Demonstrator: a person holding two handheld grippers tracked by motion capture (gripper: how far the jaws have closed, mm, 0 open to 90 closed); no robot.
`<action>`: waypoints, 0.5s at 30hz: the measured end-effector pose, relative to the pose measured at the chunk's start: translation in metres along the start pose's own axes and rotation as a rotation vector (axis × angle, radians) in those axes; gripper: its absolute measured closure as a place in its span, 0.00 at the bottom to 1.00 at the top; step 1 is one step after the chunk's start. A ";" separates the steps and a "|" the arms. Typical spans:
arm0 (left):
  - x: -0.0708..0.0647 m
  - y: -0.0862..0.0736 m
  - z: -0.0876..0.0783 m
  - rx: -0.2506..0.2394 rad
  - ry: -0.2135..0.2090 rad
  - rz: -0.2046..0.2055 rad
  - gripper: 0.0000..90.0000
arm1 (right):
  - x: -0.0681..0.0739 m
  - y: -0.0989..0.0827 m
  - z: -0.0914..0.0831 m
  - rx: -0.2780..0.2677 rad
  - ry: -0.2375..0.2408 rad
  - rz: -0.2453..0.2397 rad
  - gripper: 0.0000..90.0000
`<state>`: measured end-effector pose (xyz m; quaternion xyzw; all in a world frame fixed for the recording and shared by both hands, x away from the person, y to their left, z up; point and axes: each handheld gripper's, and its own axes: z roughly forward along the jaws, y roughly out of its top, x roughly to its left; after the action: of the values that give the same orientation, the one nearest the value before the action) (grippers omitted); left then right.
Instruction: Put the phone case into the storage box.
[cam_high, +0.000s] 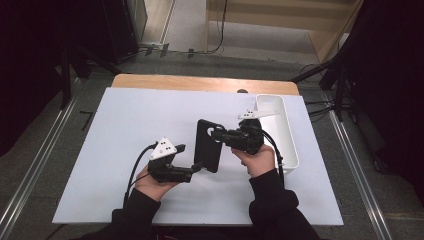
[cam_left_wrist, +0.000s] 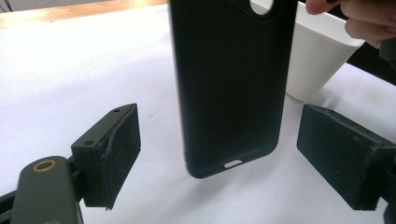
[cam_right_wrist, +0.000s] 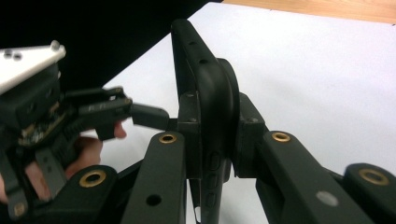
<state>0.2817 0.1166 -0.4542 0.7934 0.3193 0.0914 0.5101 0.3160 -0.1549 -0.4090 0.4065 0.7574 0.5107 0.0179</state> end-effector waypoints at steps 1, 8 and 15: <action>0.002 0.001 -0.002 -0.004 -0.009 -0.004 0.15 | 0.000 0.000 0.000 0.000 0.000 -0.012 0.84; 0.010 0.006 -0.008 -0.025 -0.059 -0.016 0.18 | 0.001 -0.003 -0.004 0.000 0.040 -0.087 0.84; 0.014 0.011 -0.012 0.001 -0.101 -0.005 0.18 | 0.000 -0.004 -0.006 0.015 0.073 -0.115 0.84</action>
<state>0.2914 0.1304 -0.4414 0.7964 0.2950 0.0497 0.5256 0.3107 -0.1603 -0.4095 0.3434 0.7834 0.5177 0.0165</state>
